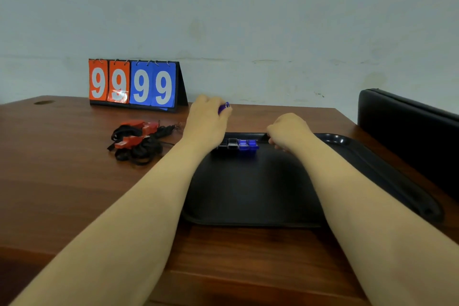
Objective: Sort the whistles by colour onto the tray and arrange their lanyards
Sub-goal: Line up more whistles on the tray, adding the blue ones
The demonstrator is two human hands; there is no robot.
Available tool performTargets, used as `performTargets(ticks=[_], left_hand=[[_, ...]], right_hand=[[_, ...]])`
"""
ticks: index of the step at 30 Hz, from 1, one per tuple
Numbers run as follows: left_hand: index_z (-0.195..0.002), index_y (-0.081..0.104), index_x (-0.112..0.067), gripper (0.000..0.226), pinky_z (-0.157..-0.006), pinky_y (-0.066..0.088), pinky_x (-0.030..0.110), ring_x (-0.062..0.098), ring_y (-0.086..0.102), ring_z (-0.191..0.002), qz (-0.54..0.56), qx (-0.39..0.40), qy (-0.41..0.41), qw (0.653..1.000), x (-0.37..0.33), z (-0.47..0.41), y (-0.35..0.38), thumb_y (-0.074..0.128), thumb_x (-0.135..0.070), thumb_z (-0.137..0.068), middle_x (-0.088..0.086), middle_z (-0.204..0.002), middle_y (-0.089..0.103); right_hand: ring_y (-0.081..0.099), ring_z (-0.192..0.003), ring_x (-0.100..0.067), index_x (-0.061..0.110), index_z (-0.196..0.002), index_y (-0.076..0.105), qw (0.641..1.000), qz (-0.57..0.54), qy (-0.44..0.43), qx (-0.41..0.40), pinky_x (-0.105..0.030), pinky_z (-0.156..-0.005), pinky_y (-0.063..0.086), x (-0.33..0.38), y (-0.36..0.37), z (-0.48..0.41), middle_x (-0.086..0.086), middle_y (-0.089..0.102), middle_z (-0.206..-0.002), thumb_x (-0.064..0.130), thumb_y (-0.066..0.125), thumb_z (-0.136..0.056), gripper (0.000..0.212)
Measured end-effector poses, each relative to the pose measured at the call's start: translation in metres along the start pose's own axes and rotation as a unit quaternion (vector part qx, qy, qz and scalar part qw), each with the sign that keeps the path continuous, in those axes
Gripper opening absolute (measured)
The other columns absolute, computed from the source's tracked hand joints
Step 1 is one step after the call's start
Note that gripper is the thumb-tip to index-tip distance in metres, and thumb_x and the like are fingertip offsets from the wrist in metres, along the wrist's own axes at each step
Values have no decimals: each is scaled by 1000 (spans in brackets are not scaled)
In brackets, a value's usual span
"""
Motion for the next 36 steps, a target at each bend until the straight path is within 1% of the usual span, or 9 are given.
performTargets(ticks=[2, 5, 7, 10, 13, 21, 24, 28, 36], left_hand=[[-89, 57, -13, 18, -70, 37, 23, 16, 52, -82, 40, 21, 9, 999, -3, 2, 1, 53, -30, -94, 3, -89, 53], [-96, 59, -17, 16, -66, 46, 19, 8, 55, -75, 117, 42, 5, 992, -8, 8, 2, 60, -32, -90, -5, -84, 57], [-94, 60, -18, 13, -64, 53, 20, 12, 62, -70, 178, 37, -3, 983, -10, 9, 0, 63, -29, -89, -1, -84, 63], [-98, 60, -18, 16, -68, 59, 29, 19, 69, -73, 270, 18, -44, 962, -4, 8, -3, 68, -24, -85, 6, -88, 67], [-97, 62, -15, 18, -69, 60, 33, 17, 71, -74, 319, 12, -76, 944, 0, 9, -3, 70, -22, -83, 7, -88, 68], [-101, 65, -9, 16, -71, 60, 35, 15, 71, -71, 278, -15, -75, 958, -1, 7, -6, 55, -20, -94, 8, -86, 70], [-98, 62, -12, 14, -70, 60, 34, 16, 71, -70, 274, -36, -73, 958, -1, 6, -8, 50, -20, -96, 10, -85, 70], [-95, 59, -13, 15, -66, 59, 31, 15, 69, -63, 262, -64, -69, 961, 2, 5, -11, 48, -22, -97, 9, -79, 68], [-94, 62, -12, 19, -60, 51, 21, 8, 57, -51, 226, -62, -72, 970, 3, 4, -8, 49, -25, -97, -1, -66, 62]], right_hand=[[53, -77, -22, -2, -98, 65, 999, -13, -18, -32, -30, -65, 47, 1, -3, 0, -16, 68, -101, 5, 43, -91, 24], [59, -82, -22, 10, -95, 64, 986, -71, -129, -83, -33, -76, 49, 12, -7, 4, -6, 68, -97, 14, 43, -95, 21], [60, -86, -18, 18, -97, 62, 973, -107, -198, -58, -32, -79, 49, 24, -5, 11, 1, 65, -97, 18, 43, -96, 19], [60, -92, -13, 23, -106, 62, 961, -120, -250, 1, -28, -79, 48, 34, 4, 20, 3, 64, -103, 21, 49, -96, 17], [56, -84, -4, 21, -113, 59, 956, -101, -275, -14, -22, -74, 45, 34, 6, 20, 7, 61, -100, 27, 60, -91, 23], [53, -76, 1, 18, -106, 59, 951, -102, -287, -60, -14, -70, 43, 35, 2, 21, 8, 61, -93, 20, 69, -85, 22], [60, -75, -4, 21, -103, 57, 954, -115, -273, -42, -19, -66, 48, 36, 2, 22, 7, 62, -91, 25, 67, -87, 19], [64, -69, -7, 20, -106, 56, 957, -138, -255, -6, -19, -60, 46, 38, 7, 23, 2, 67, -91, 21, 58, -93, 13], [64, -65, -12, 14, -89, 55, 922, -359, -144, 24, -21, -54, 48, 33, 2, 22, -1, 68, -76, 16, 49, -97, 10]])
Point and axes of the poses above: each hand's wrist, its own z-axis away from the middle knuckle, its own y-axis out of the palm, x = y × z, the point moved 4 cm from there along -z, towards the middle knuckle
